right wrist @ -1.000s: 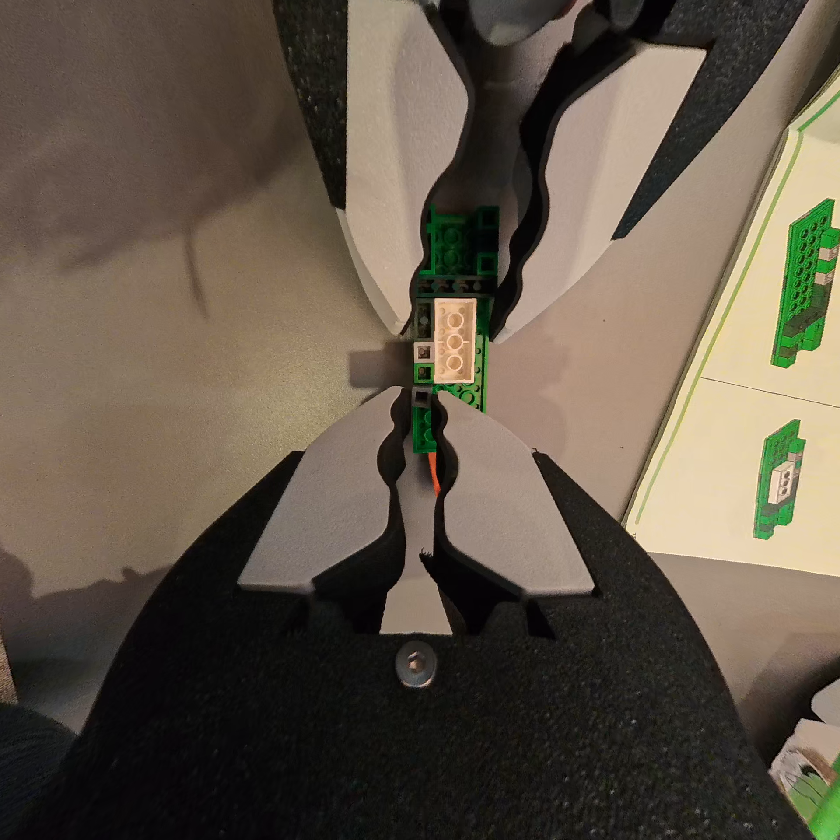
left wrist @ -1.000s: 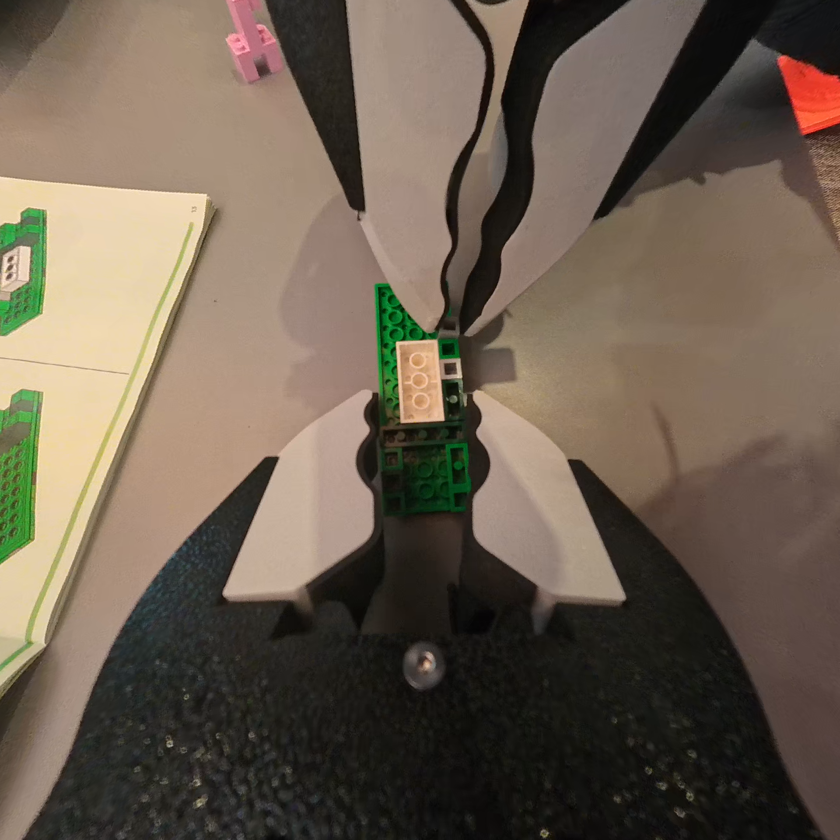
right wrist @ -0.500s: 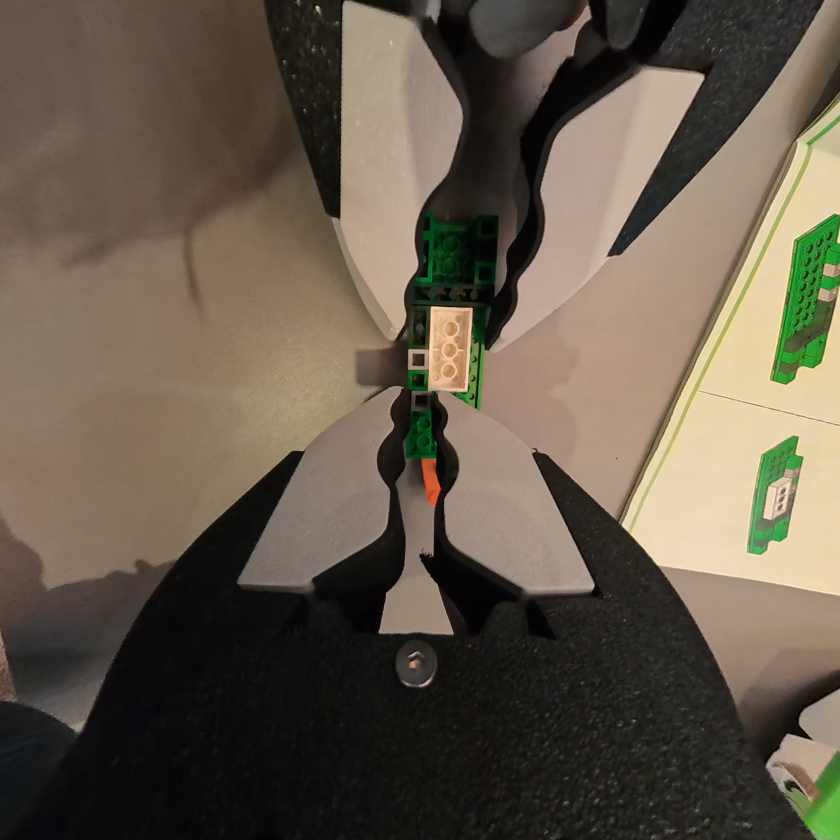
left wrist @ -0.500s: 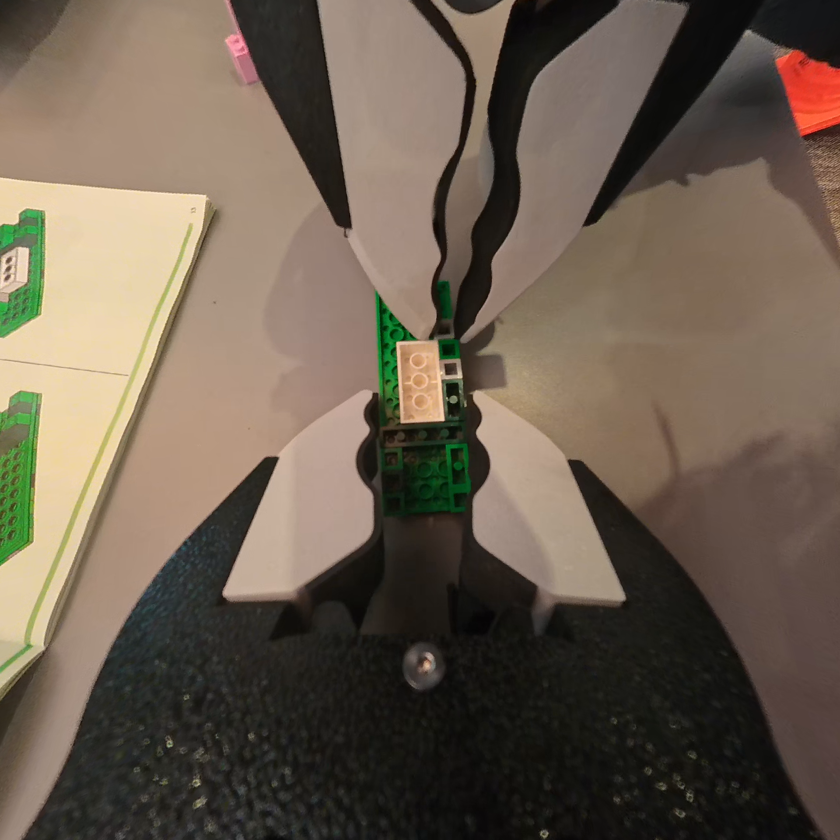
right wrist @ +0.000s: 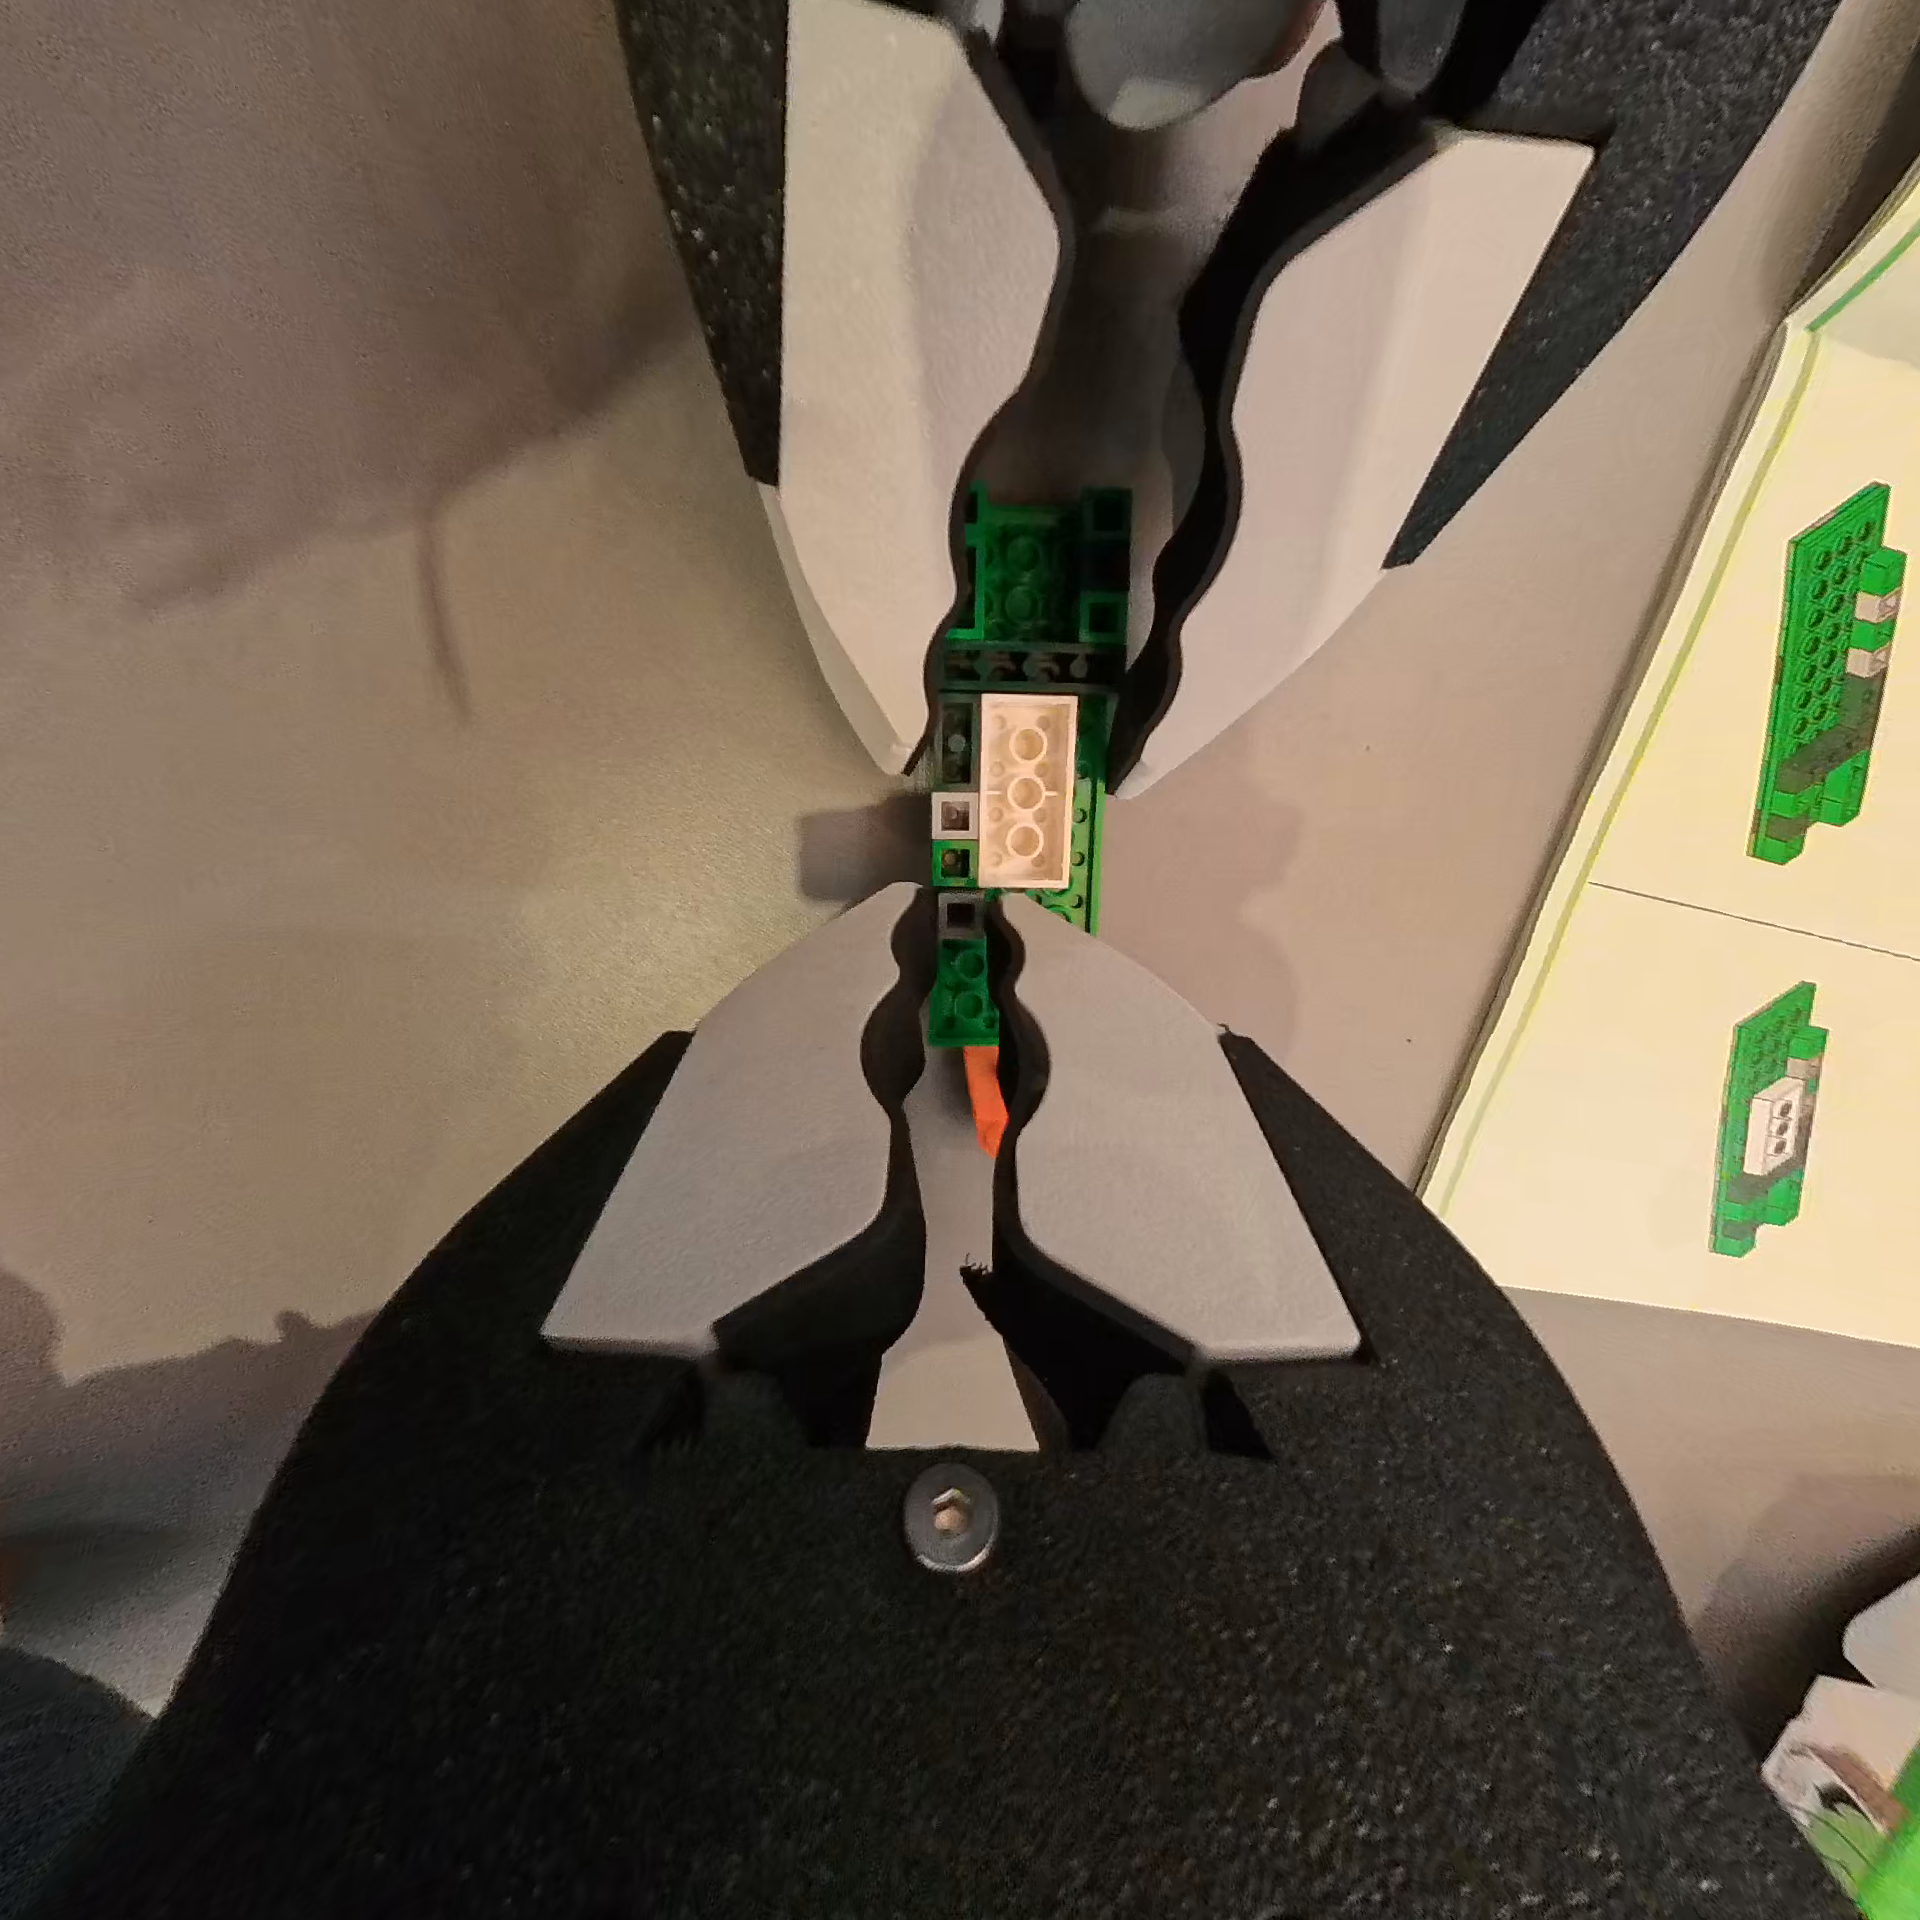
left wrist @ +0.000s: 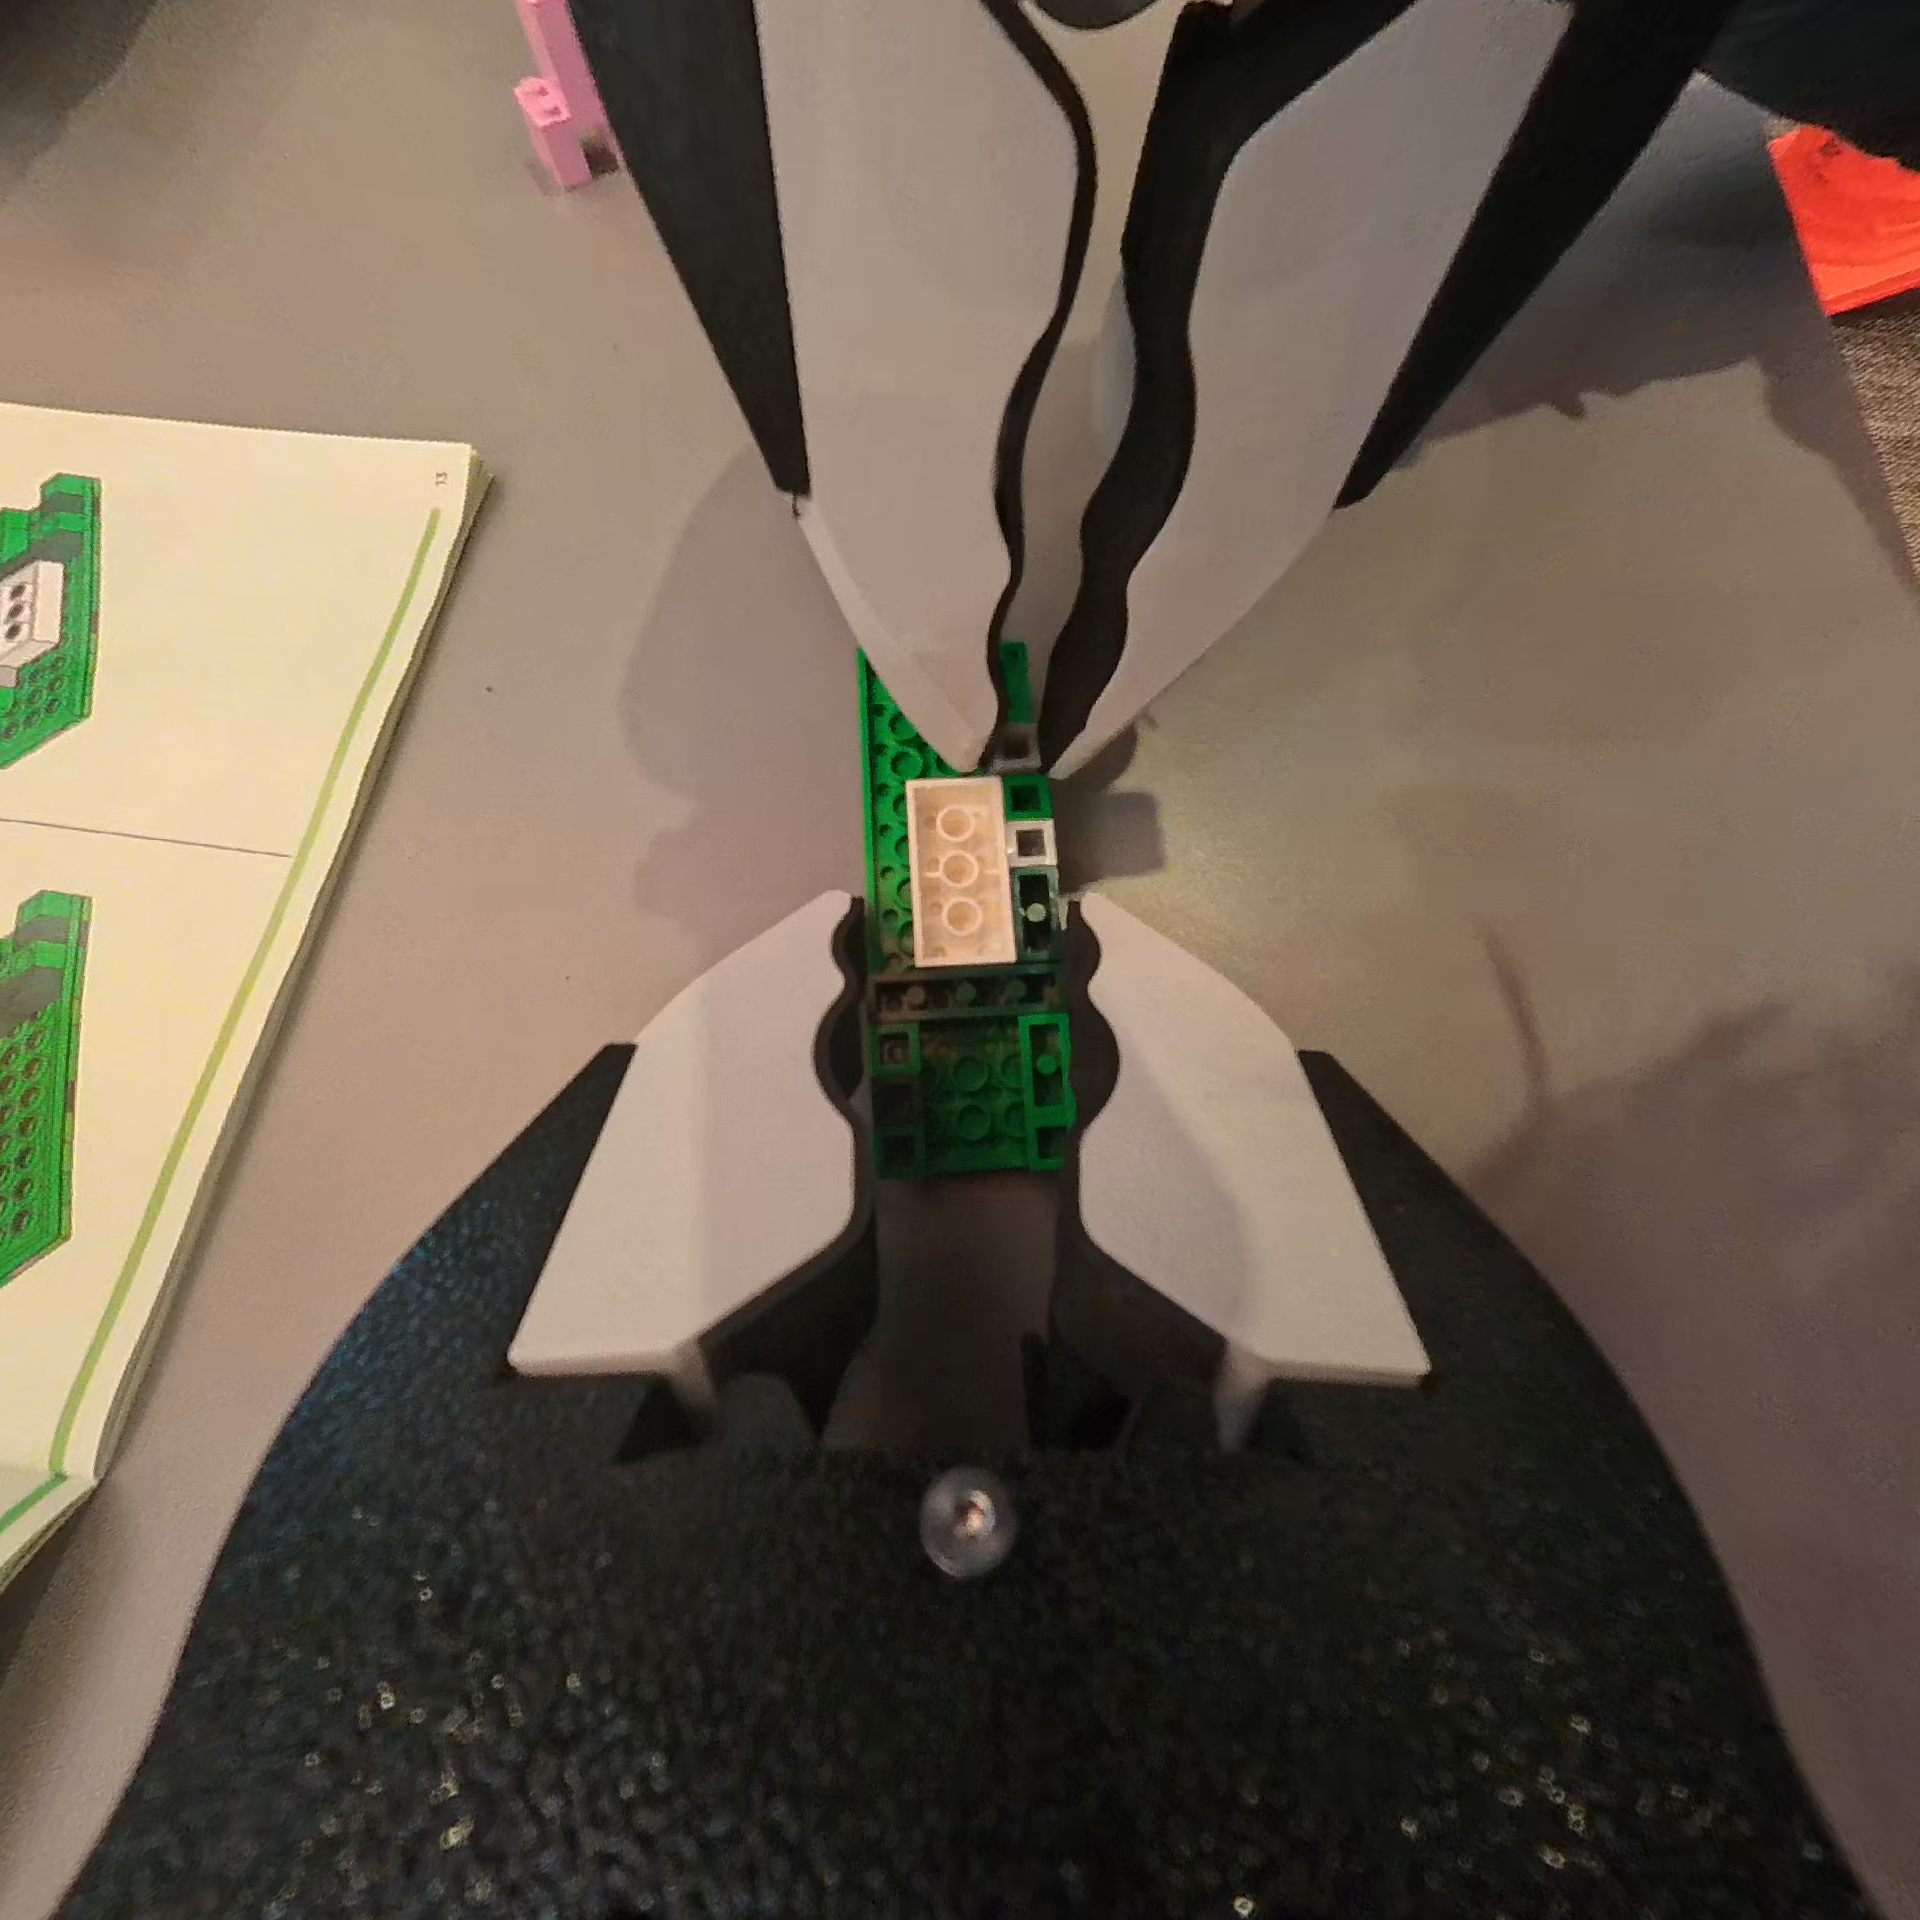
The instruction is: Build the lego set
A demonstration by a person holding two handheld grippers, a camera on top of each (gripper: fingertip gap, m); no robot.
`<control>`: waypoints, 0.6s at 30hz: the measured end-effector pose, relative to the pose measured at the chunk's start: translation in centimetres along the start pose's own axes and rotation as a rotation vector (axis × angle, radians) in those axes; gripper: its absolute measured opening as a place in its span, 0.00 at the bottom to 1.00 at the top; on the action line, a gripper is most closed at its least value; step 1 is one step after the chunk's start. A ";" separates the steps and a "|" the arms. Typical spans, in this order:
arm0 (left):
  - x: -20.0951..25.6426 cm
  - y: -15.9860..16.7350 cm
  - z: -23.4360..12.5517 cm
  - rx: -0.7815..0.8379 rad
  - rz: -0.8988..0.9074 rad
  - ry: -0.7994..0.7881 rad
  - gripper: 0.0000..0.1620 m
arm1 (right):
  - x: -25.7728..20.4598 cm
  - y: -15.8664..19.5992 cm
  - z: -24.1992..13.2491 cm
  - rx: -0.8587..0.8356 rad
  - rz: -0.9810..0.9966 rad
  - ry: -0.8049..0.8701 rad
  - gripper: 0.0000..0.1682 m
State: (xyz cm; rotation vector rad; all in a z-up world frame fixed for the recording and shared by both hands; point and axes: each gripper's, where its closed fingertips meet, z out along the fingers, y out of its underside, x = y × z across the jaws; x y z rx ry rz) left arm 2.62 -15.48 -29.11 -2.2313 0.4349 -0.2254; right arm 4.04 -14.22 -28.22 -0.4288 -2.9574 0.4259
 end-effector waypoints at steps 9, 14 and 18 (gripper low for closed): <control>0.0 0.0 0.0 0.004 -0.006 0.005 0.22 | -0.1 0.2 -0.3 0.008 0.001 -0.001 0.05; 0.0 0.0 0.0 0.006 -0.009 0.007 0.22 | -0.1 0.4 -0.3 0.014 -0.003 0.007 0.04; 0.0 0.0 0.0 0.006 -0.011 0.008 0.22 | -0.2 0.4 -0.3 0.021 -0.008 0.008 0.04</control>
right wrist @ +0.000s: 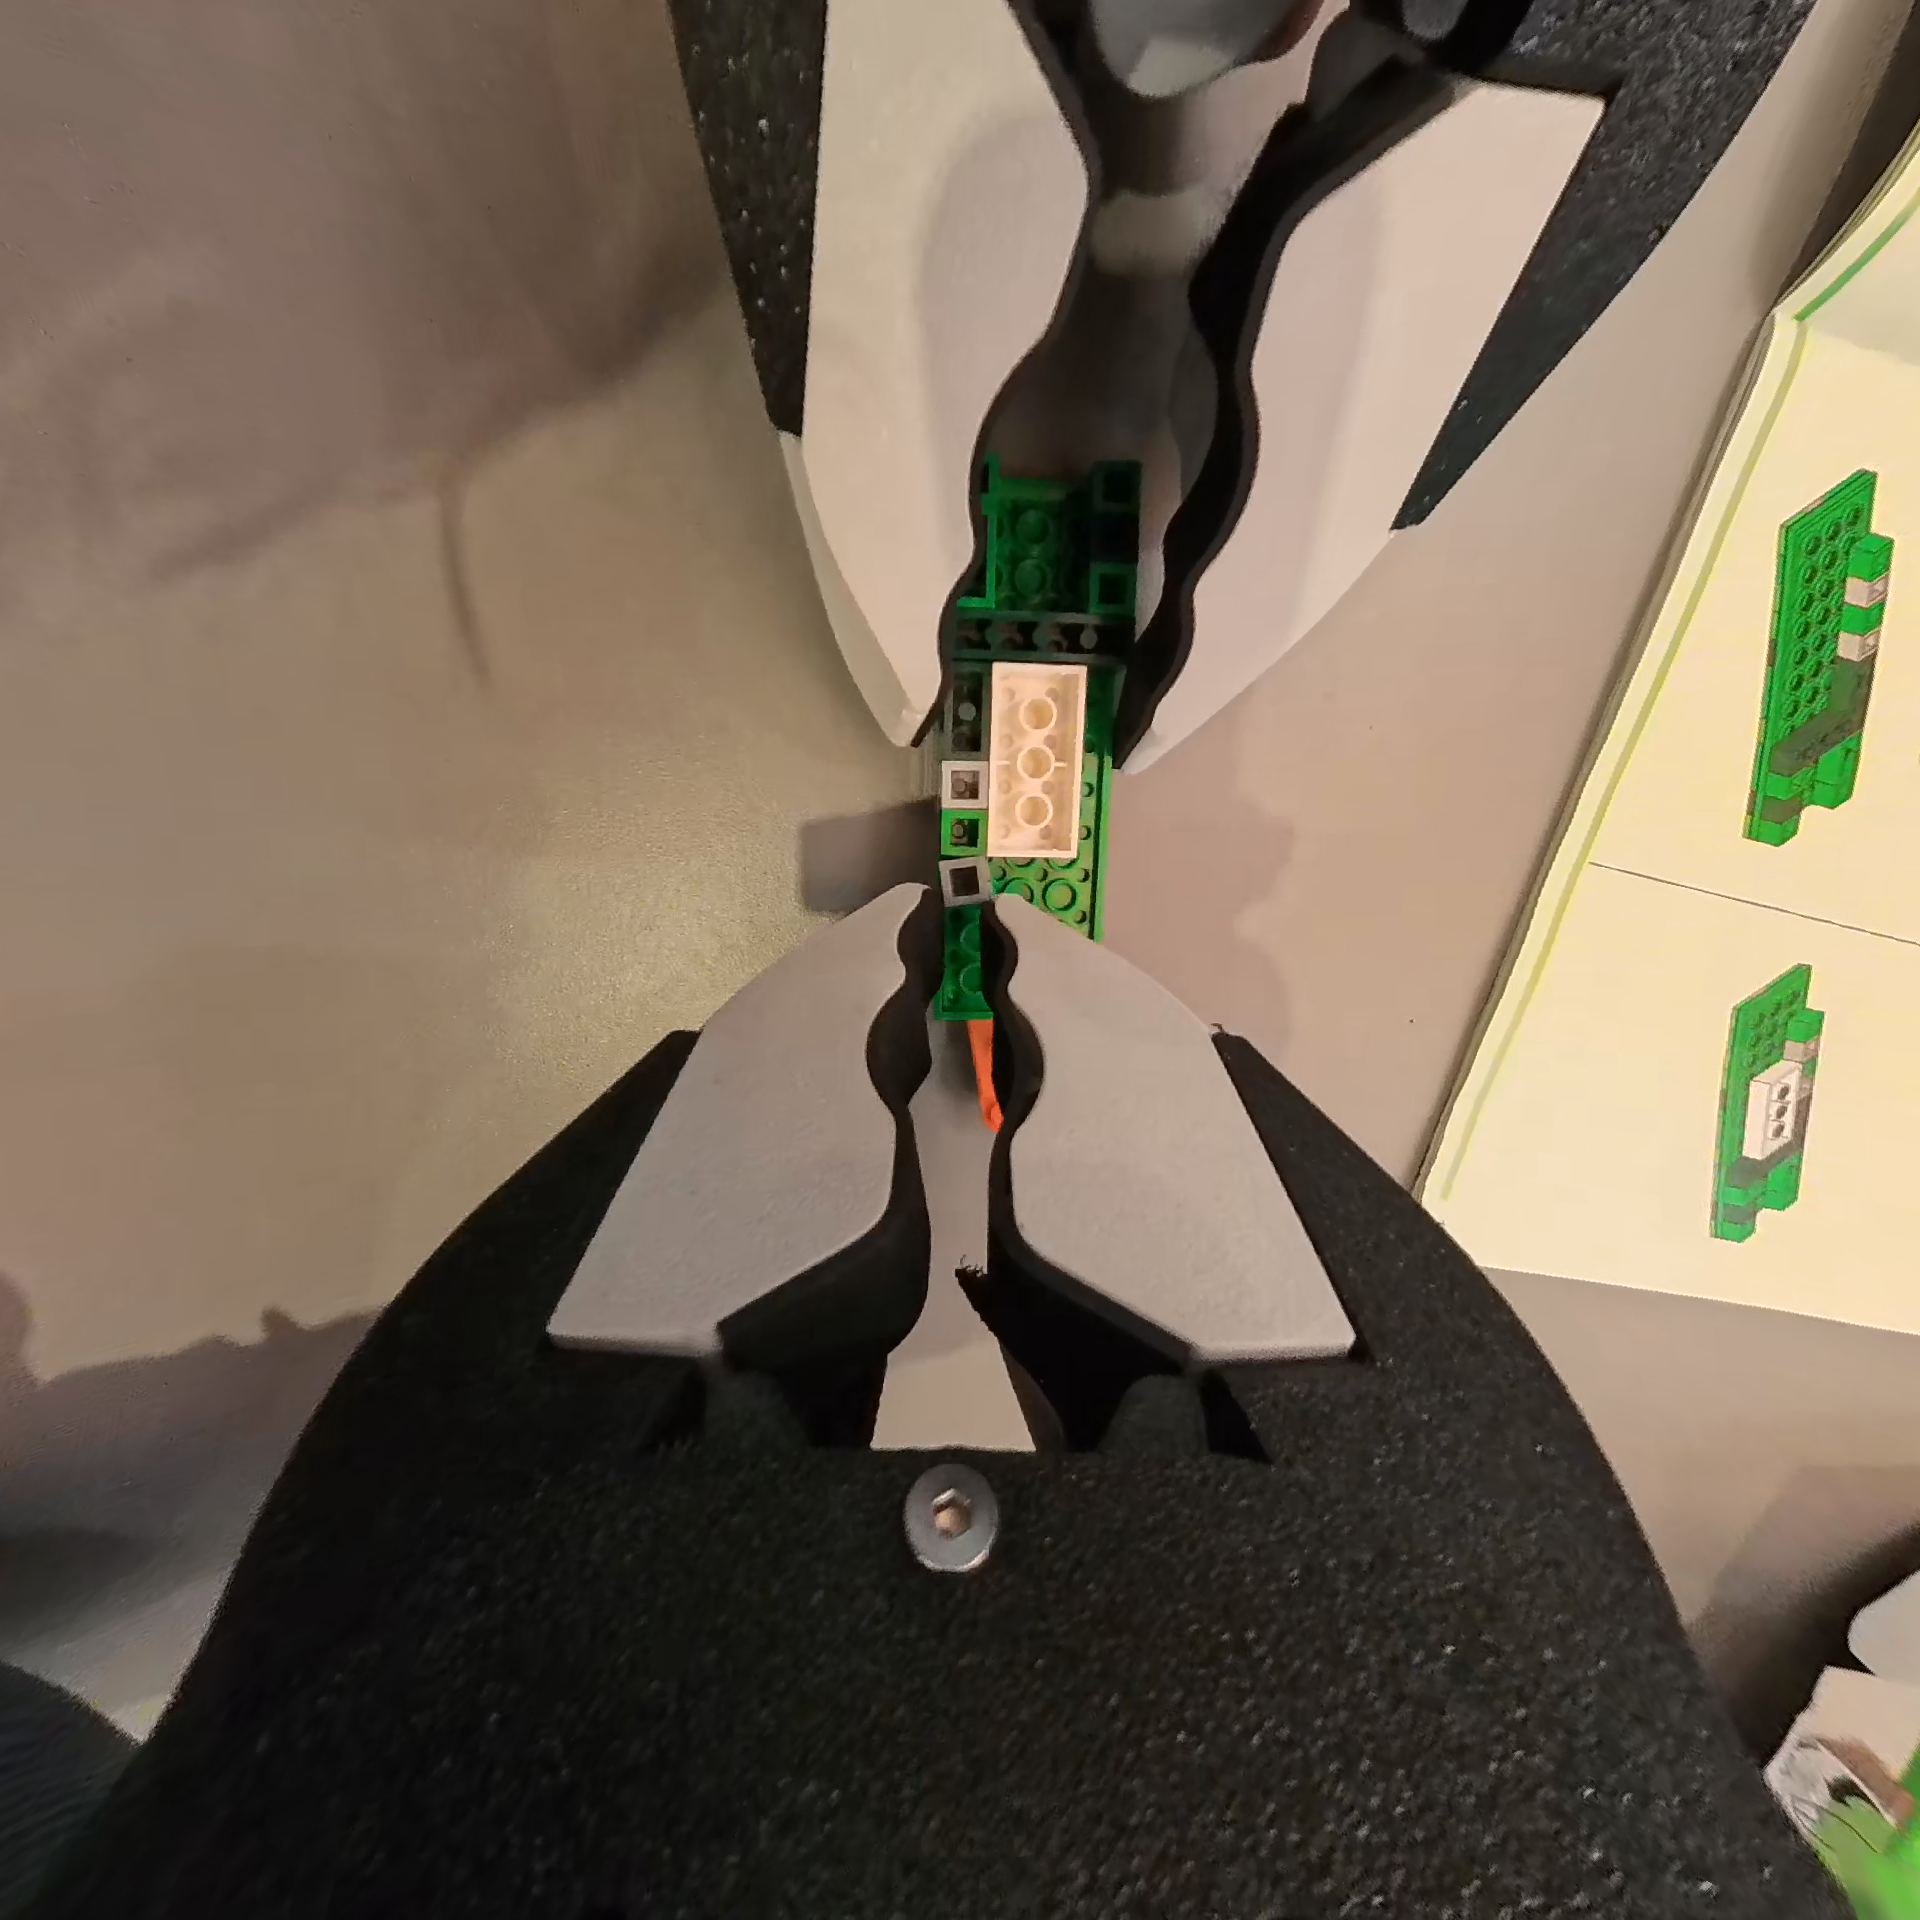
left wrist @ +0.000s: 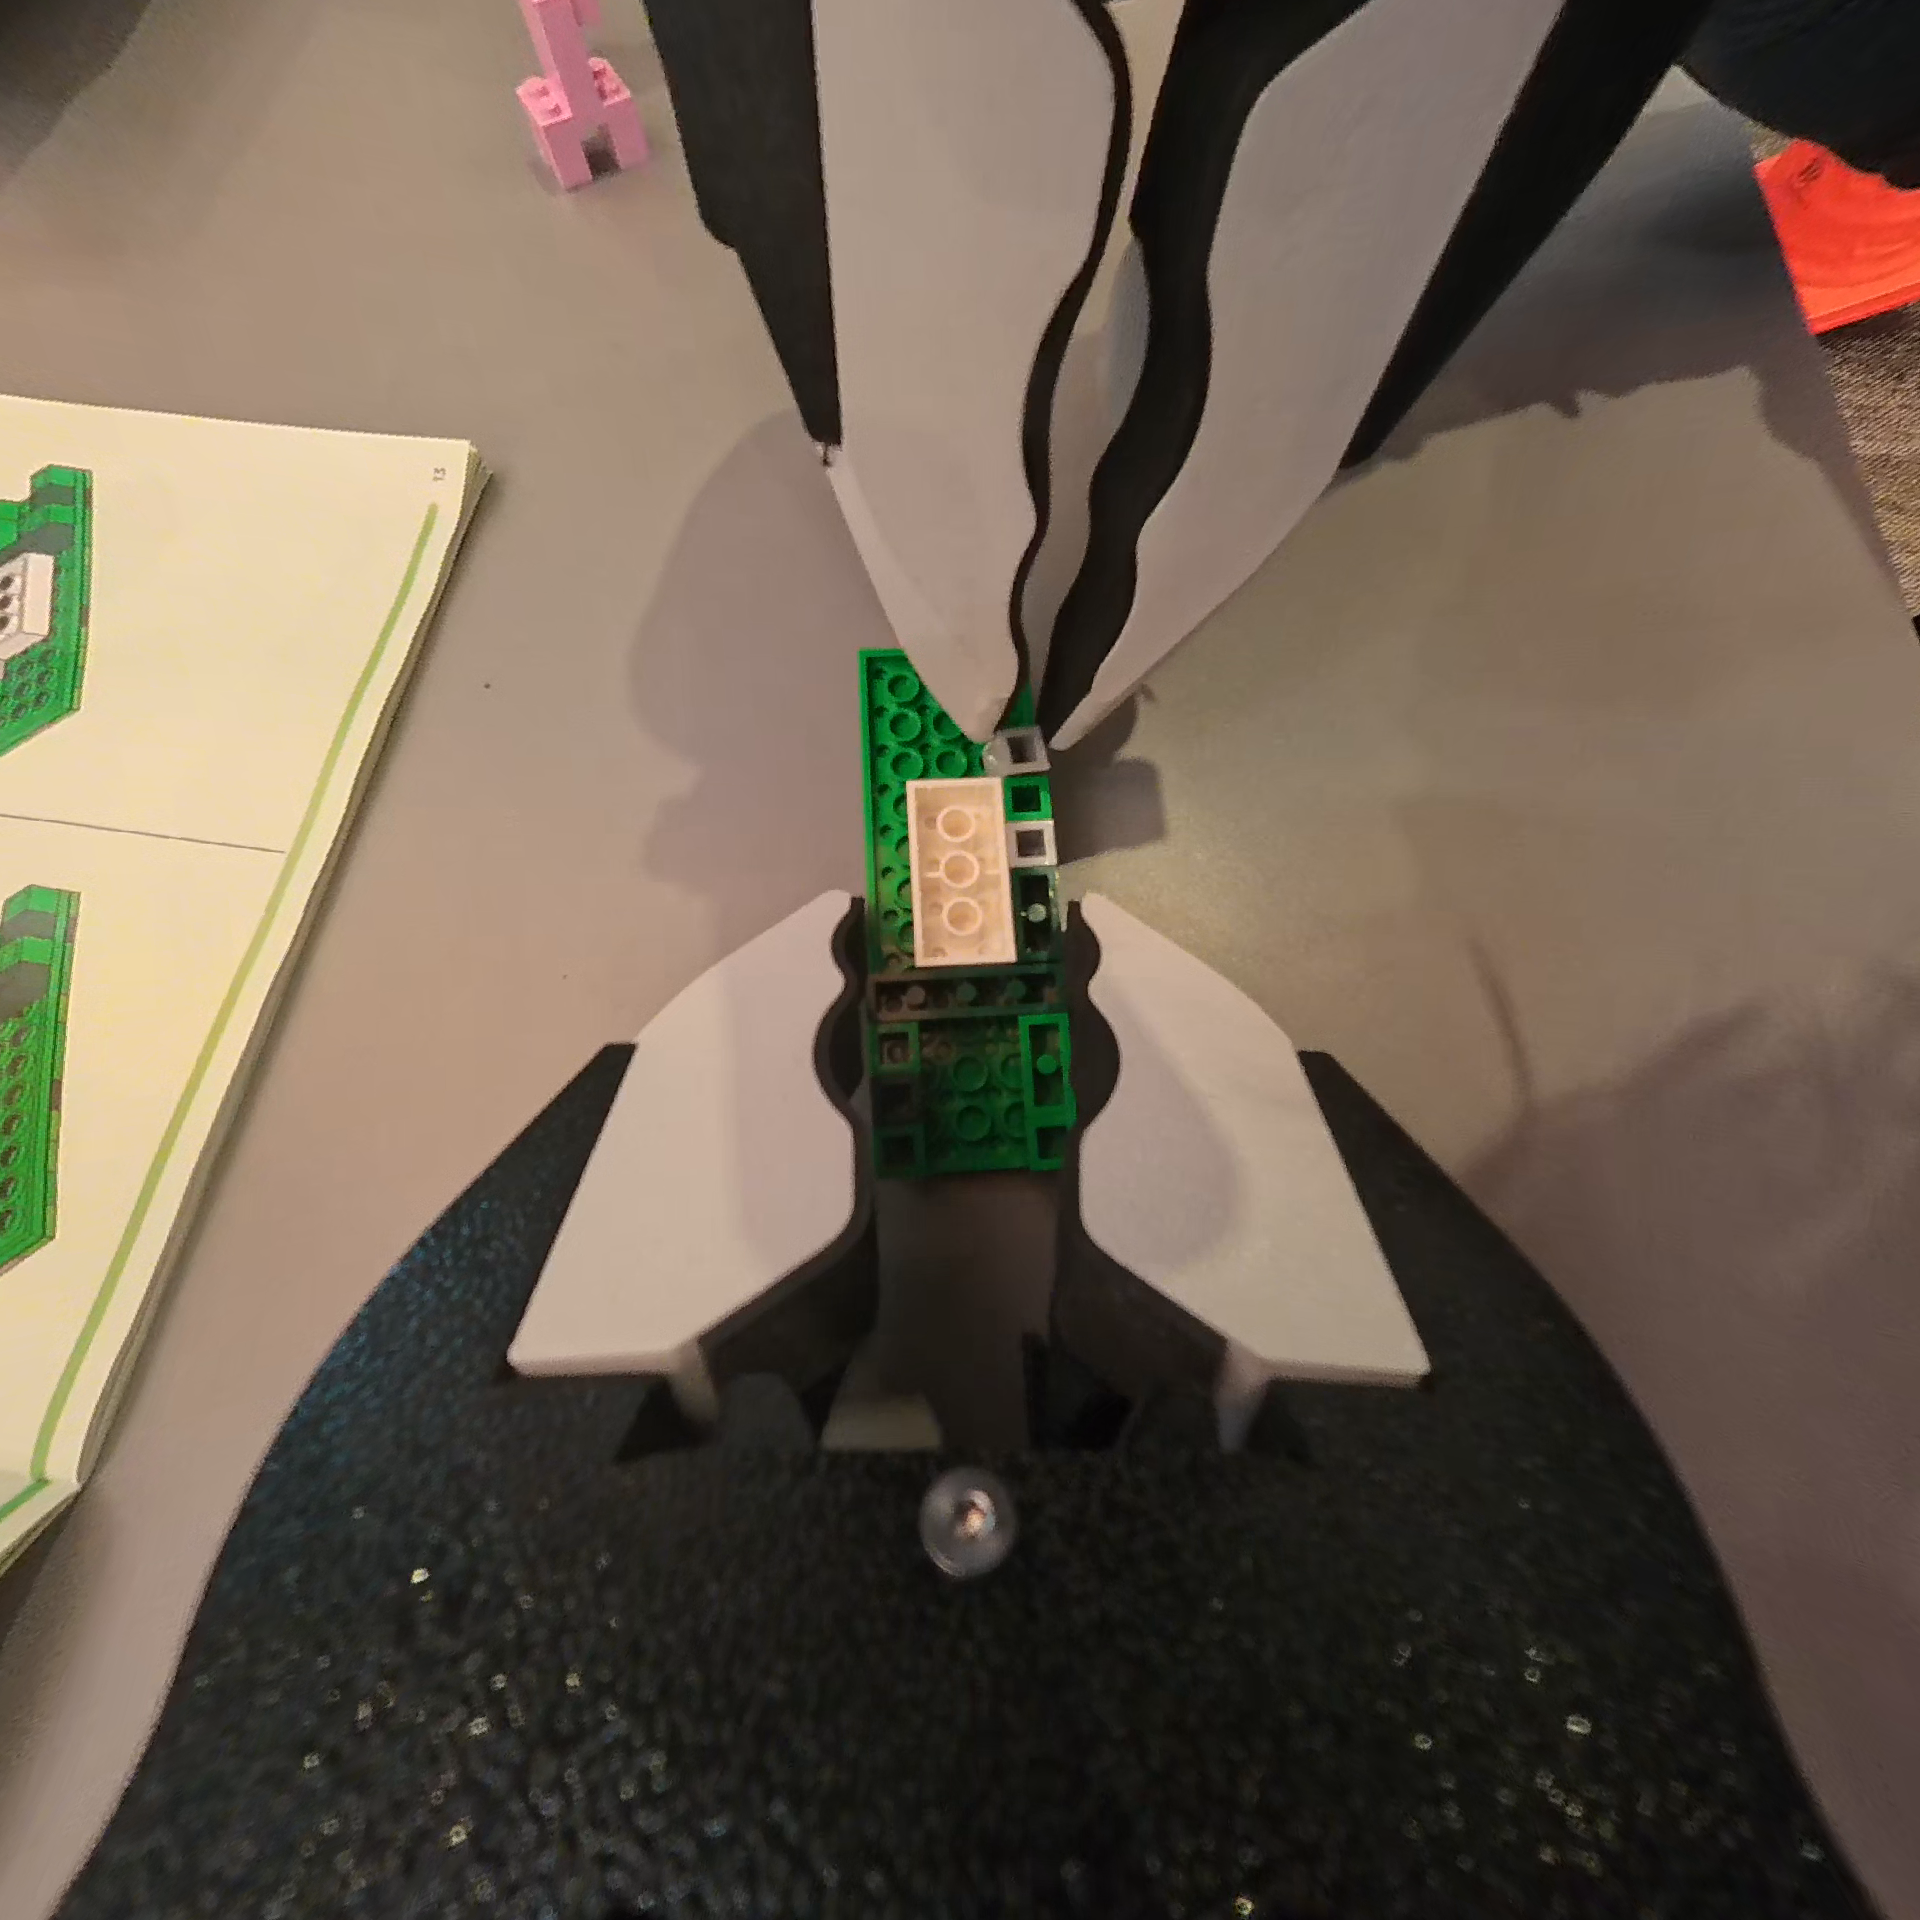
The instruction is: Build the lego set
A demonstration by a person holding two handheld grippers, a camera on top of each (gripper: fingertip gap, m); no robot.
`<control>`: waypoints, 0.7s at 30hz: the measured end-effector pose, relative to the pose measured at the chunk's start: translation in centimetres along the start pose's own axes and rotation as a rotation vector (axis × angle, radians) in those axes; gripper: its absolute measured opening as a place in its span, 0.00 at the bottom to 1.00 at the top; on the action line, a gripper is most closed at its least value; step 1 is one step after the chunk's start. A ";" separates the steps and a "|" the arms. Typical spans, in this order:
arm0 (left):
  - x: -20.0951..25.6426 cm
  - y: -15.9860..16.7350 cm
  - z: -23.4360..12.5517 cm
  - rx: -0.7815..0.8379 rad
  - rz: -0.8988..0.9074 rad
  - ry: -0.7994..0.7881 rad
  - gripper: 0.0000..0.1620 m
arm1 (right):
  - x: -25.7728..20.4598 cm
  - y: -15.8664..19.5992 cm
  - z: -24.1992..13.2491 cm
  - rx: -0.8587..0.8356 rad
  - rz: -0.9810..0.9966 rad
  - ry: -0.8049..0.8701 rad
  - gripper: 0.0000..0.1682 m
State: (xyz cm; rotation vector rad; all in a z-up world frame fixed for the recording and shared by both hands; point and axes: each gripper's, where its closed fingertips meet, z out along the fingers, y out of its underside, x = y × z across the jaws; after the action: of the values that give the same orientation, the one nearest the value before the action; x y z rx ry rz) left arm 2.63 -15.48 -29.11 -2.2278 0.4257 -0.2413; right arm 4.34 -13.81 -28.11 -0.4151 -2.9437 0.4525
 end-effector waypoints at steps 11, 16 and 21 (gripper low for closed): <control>0.0 0.0 0.0 0.003 -0.004 0.005 0.22 | 0.2 0.1 0.2 0.073 0.003 0.032 0.06; 0.0 0.0 0.0 0.008 -0.007 0.010 0.22 | 0.2 -0.2 -0.2 0.203 -0.020 0.043 0.10; 0.0 0.0 0.0 0.007 -0.008 0.010 0.22 | 0.2 -0.5 -0.8 0.445 0.039 0.027 0.10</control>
State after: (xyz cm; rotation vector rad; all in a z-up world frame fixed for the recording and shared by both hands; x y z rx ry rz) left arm 2.65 -15.51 -29.12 -2.2222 0.4212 -0.2576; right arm 4.15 -14.03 -27.22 -0.4138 -2.6974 1.0646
